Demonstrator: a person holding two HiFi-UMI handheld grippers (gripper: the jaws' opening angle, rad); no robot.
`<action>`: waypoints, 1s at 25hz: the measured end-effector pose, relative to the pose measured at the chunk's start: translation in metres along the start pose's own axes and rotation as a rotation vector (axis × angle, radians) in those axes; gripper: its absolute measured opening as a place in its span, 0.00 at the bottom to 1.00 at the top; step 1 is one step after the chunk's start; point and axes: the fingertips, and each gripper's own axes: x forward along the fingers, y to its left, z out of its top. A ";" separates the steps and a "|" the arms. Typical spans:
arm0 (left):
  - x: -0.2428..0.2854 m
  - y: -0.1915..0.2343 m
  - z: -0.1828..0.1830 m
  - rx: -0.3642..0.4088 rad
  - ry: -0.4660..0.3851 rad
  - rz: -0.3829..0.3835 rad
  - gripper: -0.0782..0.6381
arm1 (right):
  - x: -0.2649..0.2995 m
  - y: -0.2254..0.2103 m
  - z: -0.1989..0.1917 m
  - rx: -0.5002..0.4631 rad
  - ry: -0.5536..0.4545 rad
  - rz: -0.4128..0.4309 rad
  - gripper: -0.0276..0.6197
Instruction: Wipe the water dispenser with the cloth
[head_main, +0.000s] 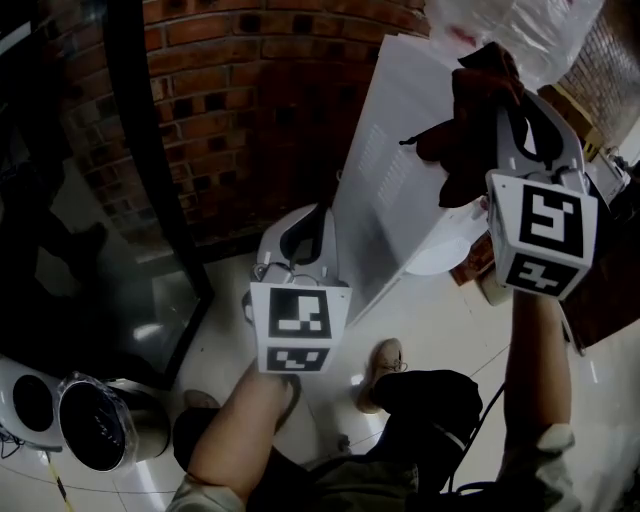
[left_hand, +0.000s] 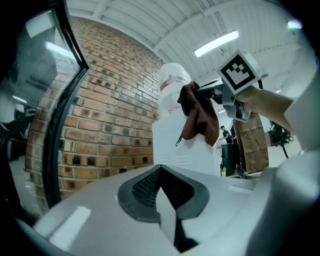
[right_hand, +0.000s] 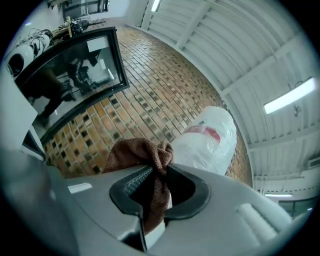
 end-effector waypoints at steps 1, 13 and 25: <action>0.000 -0.003 -0.001 0.000 0.003 -0.001 0.11 | 0.000 0.002 -0.006 -0.007 0.014 0.004 0.16; 0.007 -0.001 -0.018 0.019 0.039 0.020 0.11 | -0.016 0.073 -0.081 -0.046 0.105 0.127 0.16; 0.003 0.019 -0.071 0.034 0.154 0.007 0.11 | -0.054 0.208 -0.205 -0.063 0.340 0.353 0.16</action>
